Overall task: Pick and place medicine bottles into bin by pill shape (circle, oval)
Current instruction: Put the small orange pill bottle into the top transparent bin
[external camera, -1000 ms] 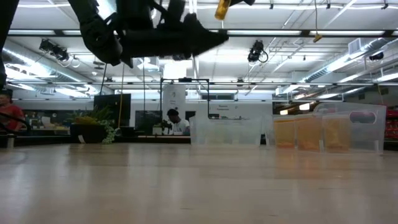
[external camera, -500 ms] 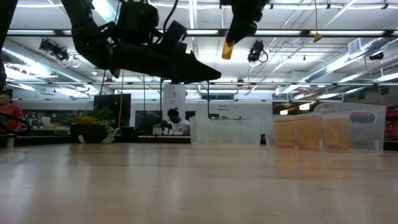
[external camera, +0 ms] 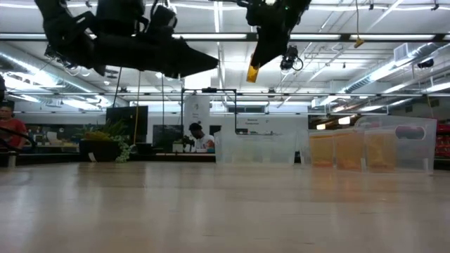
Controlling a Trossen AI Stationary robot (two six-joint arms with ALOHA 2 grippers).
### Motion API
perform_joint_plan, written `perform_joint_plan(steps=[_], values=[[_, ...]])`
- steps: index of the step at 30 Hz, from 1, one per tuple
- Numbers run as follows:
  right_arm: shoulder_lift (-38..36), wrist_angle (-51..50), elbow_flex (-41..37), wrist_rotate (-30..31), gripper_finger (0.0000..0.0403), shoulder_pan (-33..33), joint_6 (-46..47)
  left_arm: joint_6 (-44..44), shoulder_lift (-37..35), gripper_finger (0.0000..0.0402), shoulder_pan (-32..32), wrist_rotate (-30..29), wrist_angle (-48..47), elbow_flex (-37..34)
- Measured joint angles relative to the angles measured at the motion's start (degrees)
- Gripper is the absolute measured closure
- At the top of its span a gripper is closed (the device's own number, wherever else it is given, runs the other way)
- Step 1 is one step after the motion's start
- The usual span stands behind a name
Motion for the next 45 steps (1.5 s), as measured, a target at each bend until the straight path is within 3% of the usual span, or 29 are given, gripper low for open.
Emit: perform_joint_plan(steps=[8,20,33,40,45], values=[[0.01,3.41,-3.96,0.01,0.0271,-1.48,2.08,-0.02,-8.8,0.0255,0.21,-0.77,3.67,-7.14],[0.02,4.82,-2.07,-0.18,0.0271,-6.37,2.05,-0.89,-24.76,0.0286,1.87,-0.82,3.55,-16.58],[0.04,3.94,2.27,-2.97,0.0271,-9.65,0.62,-0.89,-45.22,0.0335,3.79,1.38,-17.71,-17.13],[0.02,4.76,-4.1,-2.99,0.0271,-9.65,0.91,-1.16,-55.24,0.035,3.8,2.96,-26.41,-17.13],[0.04,9.16,-11.04,-2.99,0.0271,-9.96,1.56,-2.2,-59.03,0.0354,3.78,8.61,-29.95,-17.13]])
